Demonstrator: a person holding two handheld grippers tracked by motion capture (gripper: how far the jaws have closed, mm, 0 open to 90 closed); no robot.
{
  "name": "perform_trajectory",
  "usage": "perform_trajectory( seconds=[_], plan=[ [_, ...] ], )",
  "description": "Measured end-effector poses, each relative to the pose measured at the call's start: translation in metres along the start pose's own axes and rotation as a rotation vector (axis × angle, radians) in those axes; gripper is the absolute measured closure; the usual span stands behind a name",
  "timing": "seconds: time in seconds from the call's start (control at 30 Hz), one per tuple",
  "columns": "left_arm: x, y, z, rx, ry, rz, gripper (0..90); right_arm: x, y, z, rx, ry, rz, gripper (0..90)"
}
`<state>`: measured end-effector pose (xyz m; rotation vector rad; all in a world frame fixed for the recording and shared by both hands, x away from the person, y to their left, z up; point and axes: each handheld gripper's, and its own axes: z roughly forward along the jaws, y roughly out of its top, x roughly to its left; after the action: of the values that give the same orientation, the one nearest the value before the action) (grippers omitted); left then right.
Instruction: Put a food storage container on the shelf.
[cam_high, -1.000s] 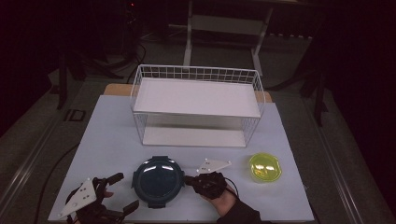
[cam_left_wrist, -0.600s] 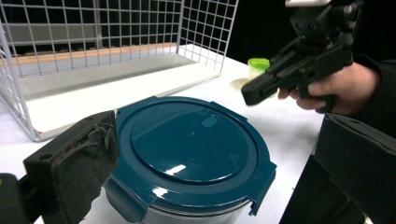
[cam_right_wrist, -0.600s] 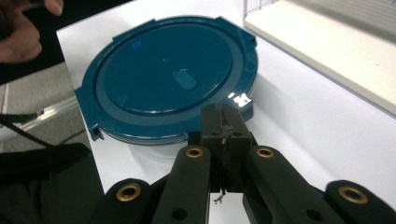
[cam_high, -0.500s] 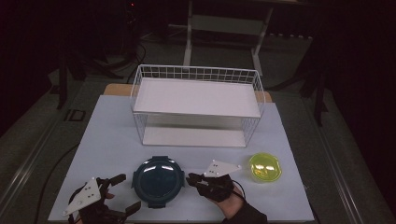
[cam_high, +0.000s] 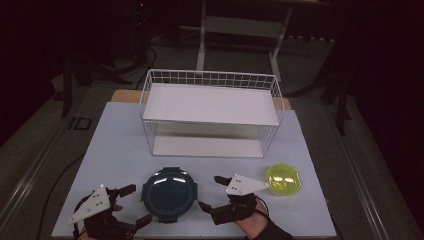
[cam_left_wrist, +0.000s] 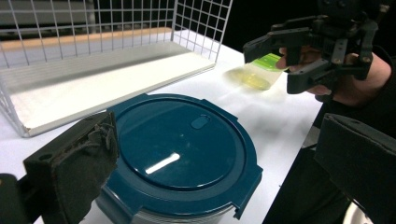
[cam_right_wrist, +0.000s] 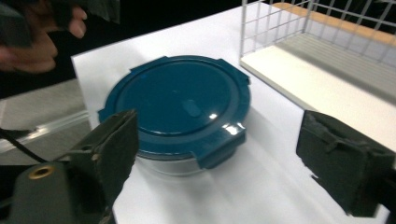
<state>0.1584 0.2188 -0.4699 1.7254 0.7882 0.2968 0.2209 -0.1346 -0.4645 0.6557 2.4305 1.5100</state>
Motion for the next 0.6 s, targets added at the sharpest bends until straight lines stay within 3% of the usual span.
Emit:
perform_trajectory(
  seconds=[0.07,0.1,0.13,0.2,0.27,0.3,0.33,0.37,0.4,0.47,0.5,0.6],
  plan=[
    [0.003,0.003,-0.001,0.008,-0.006,-0.011,0.0,0.000,0.001,-0.001,-0.005,-0.016,-0.007,12.0],
    [0.008,0.007,-0.002,0.025,0.001,-0.021,0.0,0.001,0.002,-0.004,-0.033,-0.061,-0.008,12.3],
    [0.008,0.007,-0.002,0.025,0.001,-0.021,0.0,0.002,0.003,-0.005,-0.037,-0.077,-0.018,14.2],
    [0.017,0.015,-0.002,0.048,-0.009,-0.064,0.0,0.001,0.005,-0.006,-0.046,-0.055,-0.022,14.6],
    [0.018,0.016,-0.001,0.053,-0.014,-0.076,0.0,-0.001,0.006,-0.008,-0.066,-0.036,-0.028,17.1],
    [0.023,0.019,0.000,0.070,-0.005,-0.106,0.0,0.000,0.007,-0.009,-0.041,-0.050,-0.029,17.1],
    [0.023,0.019,0.000,0.070,-0.005,-0.106,0.0,0.000,0.007,-0.009,-0.041,-0.050,-0.029,17.1],
    [0.029,0.020,0.001,0.072,-0.030,-0.164,0.0,0.000,0.008,-0.010,-0.069,-0.057,-0.031,16.8],
    [0.033,0.020,0.001,0.073,-0.037,-0.189,0.0,-0.001,0.008,-0.011,-0.075,-0.052,-0.026,16.0],
    [0.037,0.019,0.002,0.080,-0.039,-0.209,0.0,-0.001,0.009,-0.012,-0.071,-0.063,-0.023,15.7],
    [0.044,0.016,0.003,0.093,-0.026,-0.237,1.6,-0.002,0.010,-0.013,-0.068,-0.057,0.003,15.2],
    [0.055,0.009,0.008,0.119,-0.035,-0.290,3.1,-0.002,0.010,-0.013,-0.054,-0.072,0.015,14.3]
  ],
)
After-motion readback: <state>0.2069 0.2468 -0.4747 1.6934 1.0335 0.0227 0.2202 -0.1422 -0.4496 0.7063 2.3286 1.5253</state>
